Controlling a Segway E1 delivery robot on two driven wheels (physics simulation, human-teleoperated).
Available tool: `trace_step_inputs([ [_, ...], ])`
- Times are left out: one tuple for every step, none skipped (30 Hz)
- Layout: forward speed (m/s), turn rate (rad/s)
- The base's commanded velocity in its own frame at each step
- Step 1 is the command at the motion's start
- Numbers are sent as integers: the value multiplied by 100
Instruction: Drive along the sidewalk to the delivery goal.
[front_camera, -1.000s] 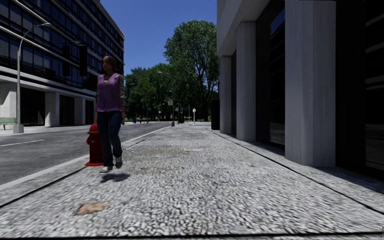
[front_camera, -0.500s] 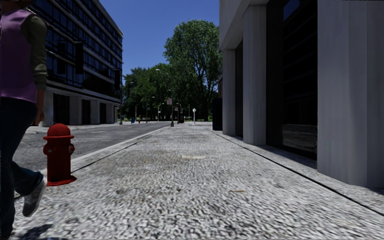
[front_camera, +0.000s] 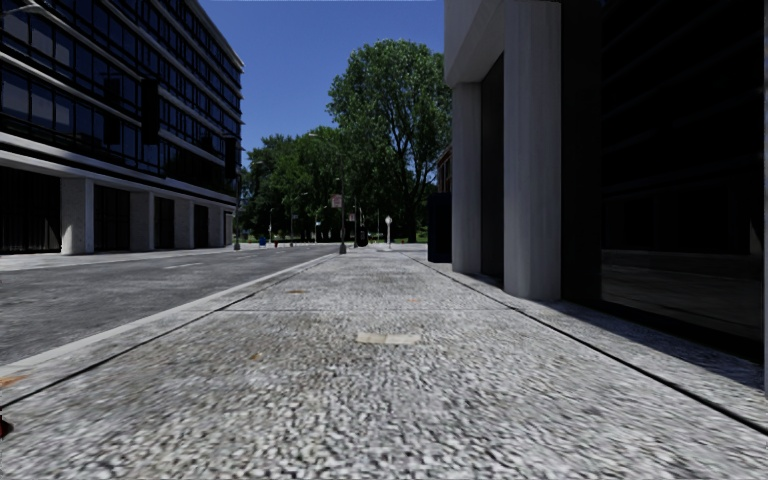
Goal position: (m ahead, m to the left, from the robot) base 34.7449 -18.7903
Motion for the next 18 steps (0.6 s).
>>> trace_step_inputs([
  [200,0],
  [200,0],
  [200,0],
  [200,0],
  [200,0],
  [200,0],
  [200,0],
  [200,0],
  [200,0],
  [200,0],
  [200,0],
  [200,0],
  [200,7],
  [200,12],
  [200,15],
  [200,15],
  [200,15],
  [200,16],
])
